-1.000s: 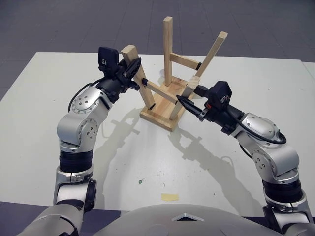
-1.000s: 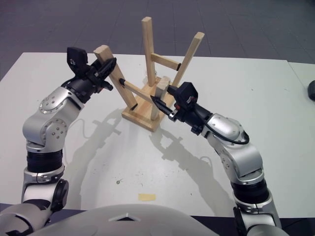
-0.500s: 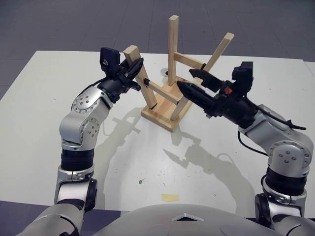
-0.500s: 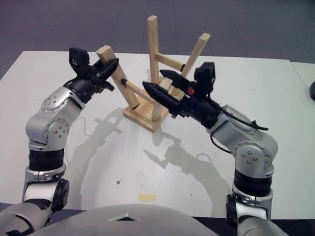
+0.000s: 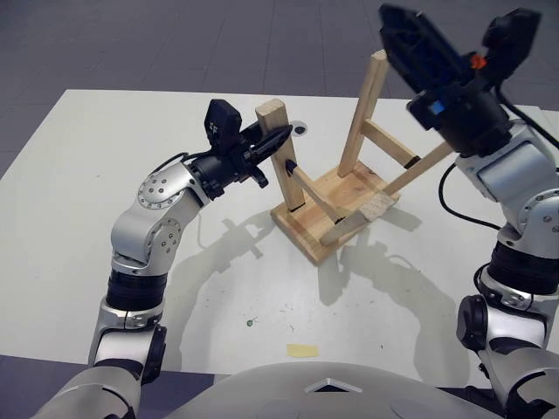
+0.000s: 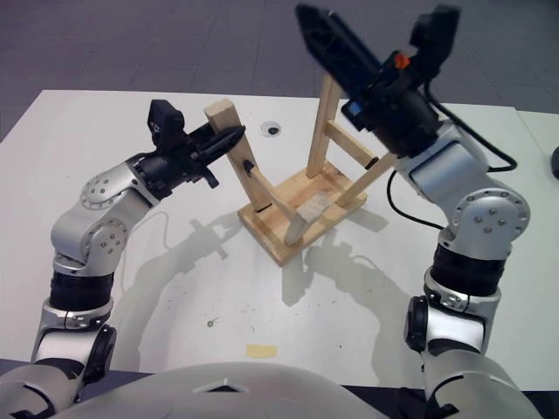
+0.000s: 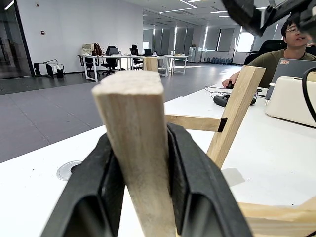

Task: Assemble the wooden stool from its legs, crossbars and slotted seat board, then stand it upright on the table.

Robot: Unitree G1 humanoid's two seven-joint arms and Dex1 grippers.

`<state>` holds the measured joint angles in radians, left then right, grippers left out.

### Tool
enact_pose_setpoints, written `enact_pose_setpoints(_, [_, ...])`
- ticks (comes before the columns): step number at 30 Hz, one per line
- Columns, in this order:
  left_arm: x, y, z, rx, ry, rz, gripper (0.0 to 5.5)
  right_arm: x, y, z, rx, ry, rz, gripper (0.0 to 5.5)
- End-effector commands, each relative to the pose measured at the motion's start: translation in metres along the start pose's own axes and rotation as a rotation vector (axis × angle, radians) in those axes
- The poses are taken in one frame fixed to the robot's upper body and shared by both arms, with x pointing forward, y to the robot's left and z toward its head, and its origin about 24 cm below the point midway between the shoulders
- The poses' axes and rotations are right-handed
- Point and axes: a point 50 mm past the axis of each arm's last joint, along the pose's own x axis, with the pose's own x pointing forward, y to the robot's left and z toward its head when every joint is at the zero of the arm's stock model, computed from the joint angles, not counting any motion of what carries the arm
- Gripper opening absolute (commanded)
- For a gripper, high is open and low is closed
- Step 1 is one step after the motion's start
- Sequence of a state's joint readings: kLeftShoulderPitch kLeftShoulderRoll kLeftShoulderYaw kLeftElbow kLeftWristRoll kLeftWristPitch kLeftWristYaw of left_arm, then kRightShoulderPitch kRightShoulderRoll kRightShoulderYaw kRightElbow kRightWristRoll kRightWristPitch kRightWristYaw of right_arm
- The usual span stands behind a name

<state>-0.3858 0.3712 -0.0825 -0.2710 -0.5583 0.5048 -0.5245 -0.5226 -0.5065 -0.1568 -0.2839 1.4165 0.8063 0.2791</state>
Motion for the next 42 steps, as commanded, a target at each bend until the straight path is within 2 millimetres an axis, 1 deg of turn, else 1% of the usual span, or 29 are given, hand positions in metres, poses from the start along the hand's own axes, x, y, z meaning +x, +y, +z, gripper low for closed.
enact_pose_setpoints(1, [-0.001, -0.005, -0.024, -0.007, 0.147, -0.032, 1.04, -0.001, -0.020, -0.036, -0.061, 0.188, -0.057, 5.40])
enact_pose_setpoints(3, [-0.001, -0.006, -0.024, -0.006, 0.144, -0.034, 1.04, 0.005, -0.028, -0.045, -0.073, 0.205, -0.062, 5.40])
enact_pose_setpoints(6, [0.000, -0.009, -0.025, -0.009, 0.145, -0.048, 1.04, 0.015, -0.038, -0.053, -0.098, 0.210, -0.078, 5.40])
enact_pose_setpoints(8, [0.001, -0.011, -0.024, -0.006, 0.145, -0.056, 1.04, 0.014, -0.048, -0.069, -0.105, 0.293, -0.102, 5.40])
enact_pose_setpoints(9, [0.001, -0.010, -0.024, -0.006, 0.143, -0.052, 1.04, 0.009, -0.056, -0.083, -0.135, 0.378, -0.128, 5.40])
enact_pose_setpoints(11, [0.001, -0.009, -0.026, -0.005, 0.148, -0.037, 1.05, -0.008, -0.071, -0.113, -0.218, 0.596, -0.178, 5.40])
enact_pose_setpoints(13, [0.001, -0.007, -0.027, 0.001, 0.156, -0.027, 1.05, -0.027, -0.084, -0.133, -0.307, 0.772, -0.224, 5.40])
enact_pose_setpoints(14, [0.001, -0.007, -0.028, 0.001, 0.157, -0.022, 1.05, -0.034, -0.089, -0.137, -0.345, 0.812, -0.250, 5.40])
enact_pose_setpoints(16, [0.000, -0.006, -0.028, -0.001, 0.157, -0.011, 1.05, -0.039, -0.094, -0.137, -0.390, 0.837, -0.269, 5.40])
enact_pose_setpoints(18, [-0.001, -0.005, -0.030, -0.004, 0.161, 0.002, 1.05, -0.037, -0.093, -0.136, -0.404, 0.826, -0.258, 5.40])
enact_pose_setpoints(20, [-0.001, -0.006, -0.031, -0.010, 0.162, 0.006, 1.05, -0.032, -0.087, -0.135, -0.391, 0.792, -0.222, 5.40])
enact_pose_setpoints(22, [0.000, -0.007, -0.032, -0.008, 0.162, 0.005, 1.05, -0.025, -0.078, -0.130, -0.359, 0.724, -0.152, 5.40])
enact_pose_setpoints(23, [0.000, -0.007, -0.032, -0.007, 0.163, 0.005, 1.05, -0.021, -0.071, -0.123, -0.320, 0.663, -0.101, 5.40])
enact_pose_setpoints(25, [0.001, -0.007, -0.032, -0.005, 0.163, 0.003, 1.05, -0.015, -0.050, -0.093, -0.207, 0.483, 0.017, 5.40])
enact_pose_setpoints(27, [-0.001, -0.006, -0.031, -0.003, 0.159, 0.023, 1.05, -0.014, -0.031, -0.050, -0.133, 0.287, 0.106, 5.40])
enact_pose_setpoints(29, [-0.004, -0.005, -0.031, -0.001, 0.151, 0.052, 1.05, -0.017, -0.018, -0.011, -0.110, 0.129, 0.155, 5.40])
enact_pose_setpoints(30, [-0.005, -0.005, -0.030, -0.001, 0.148, 0.060, 1.05, -0.019, -0.014, 0.003, -0.117, 0.069, 0.158, 5.40])
enact_pose_setpoints(32, [-0.007, -0.005, -0.030, 0.009, 0.144, 0.080, 1.05, -0.019, -0.008, 0.022, -0.121, -0.028, 0.145, 5.40])
enact_pose_setpoints(34, [-0.009, -0.005, -0.030, 0.015, 0.139, 0.107, 1.05, -0.017, -0.005, 0.030, -0.113, -0.112, 0.092, 5.40])
enact_pose_setpoints(37, [-0.009, -0.006, -0.028, 0.021, 0.136, 0.122, 1.05, -0.013, 0.004, 0.028, -0.111, -0.171, 0.020, 5.40])
enact_pose_setpoints(38, [-0.010, -0.006, -0.025, 0.010, 0.121, 0.123, 1.43, -0.012, 0.003, 0.028, -0.121, -0.193, -0.034, 5.40])
enact_pose_setpoints(40, [-0.011, -0.005, -0.017, -0.015, 0.077, 0.136, 1.79, -0.009, 0.001, 0.026, -0.128, -0.227, -0.097, 5.40])
enact_pose_setpoints(42, [-0.010, -0.001, -0.005, -0.031, 0.020, 0.157, 2.03, -0.007, -0.002, 0.026, -0.124, -0.257, -0.139, 5.40])
